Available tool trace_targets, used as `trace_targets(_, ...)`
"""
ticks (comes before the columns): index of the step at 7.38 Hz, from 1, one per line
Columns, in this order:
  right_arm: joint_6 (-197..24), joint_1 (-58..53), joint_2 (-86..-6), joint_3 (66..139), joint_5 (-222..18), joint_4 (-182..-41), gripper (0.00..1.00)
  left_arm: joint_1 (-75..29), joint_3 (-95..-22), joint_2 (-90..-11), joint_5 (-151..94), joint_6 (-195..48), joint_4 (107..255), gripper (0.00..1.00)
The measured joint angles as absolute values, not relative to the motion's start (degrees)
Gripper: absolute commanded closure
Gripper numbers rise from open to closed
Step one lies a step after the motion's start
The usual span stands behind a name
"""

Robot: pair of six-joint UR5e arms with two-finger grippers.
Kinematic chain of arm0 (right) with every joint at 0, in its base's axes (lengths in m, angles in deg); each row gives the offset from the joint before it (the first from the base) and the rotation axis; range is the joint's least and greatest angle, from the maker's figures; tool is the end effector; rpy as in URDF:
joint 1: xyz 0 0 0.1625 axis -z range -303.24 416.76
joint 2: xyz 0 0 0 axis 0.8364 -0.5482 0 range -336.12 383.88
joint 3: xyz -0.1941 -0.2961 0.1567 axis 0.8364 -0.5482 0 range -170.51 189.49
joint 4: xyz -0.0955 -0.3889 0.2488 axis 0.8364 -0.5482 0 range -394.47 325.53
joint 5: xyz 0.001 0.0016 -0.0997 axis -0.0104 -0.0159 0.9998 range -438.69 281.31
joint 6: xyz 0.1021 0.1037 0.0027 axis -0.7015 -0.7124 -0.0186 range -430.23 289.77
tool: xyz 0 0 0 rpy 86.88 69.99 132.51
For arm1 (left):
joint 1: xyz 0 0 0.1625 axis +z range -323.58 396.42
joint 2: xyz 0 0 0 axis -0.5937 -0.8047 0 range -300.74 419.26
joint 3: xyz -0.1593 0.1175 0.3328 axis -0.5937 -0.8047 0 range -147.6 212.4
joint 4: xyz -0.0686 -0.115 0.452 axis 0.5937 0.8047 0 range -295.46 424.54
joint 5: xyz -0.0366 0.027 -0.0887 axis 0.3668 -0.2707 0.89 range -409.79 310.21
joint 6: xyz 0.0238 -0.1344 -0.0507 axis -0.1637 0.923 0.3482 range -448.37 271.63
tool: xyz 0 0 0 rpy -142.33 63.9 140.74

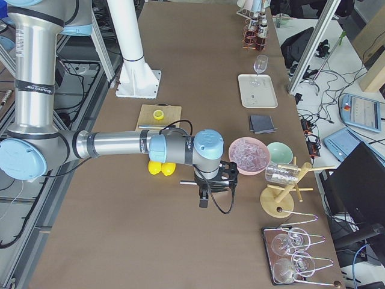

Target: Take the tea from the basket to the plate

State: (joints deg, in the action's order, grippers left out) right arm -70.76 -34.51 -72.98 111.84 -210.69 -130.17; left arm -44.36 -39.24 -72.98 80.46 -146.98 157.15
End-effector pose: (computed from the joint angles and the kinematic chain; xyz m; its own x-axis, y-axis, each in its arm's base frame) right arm 0.0470 -0.5023 0.6123 0.7426 0.0282 0.6691 -0.0290 0.9995 -0.0100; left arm 0.0915 -0.8083 0.3211 0.2458 0.9660 0.0795 -0.6783 0.1128 0.7260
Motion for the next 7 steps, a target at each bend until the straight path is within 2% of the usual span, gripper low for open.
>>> trace_targets(1, -70.76, -34.49, -73.02, 111.84, -210.74, -130.18, 0.00, -44.31, -38.00, -73.21, 80.41, -147.71, 157.38, 0.04)
trace_targets(3, -70.76, -34.47, -73.05, 111.88, -210.78, -130.18, 0.00, -44.41, -35.91, -73.18, 80.38, -148.75, 158.44, 0.22)
trace_targets(4, -70.76, -34.42, -73.03, 111.85, -210.75, -130.18, 0.00, -44.48, -35.45, -73.09, 80.37, -149.52, 158.51, 0.36)
trace_targets(5, -70.76, -34.40, -72.99, 111.77, -210.72, -130.18, 0.00, -44.55, -35.19, -73.00, 80.37, -150.23, 158.47, 0.61)
trace_targets(6, -70.76, -34.33, -72.98, 111.74, -210.67, -130.18, 0.00, -44.57, -35.07, -72.97, 80.37, -151.02, 158.43, 0.99)
trace_targets(7, -70.76, -34.17, -72.98, 111.72, -210.67, -130.18, 0.00, -44.57, -35.04, -72.94, 80.37, -151.62, 158.40, 1.00)
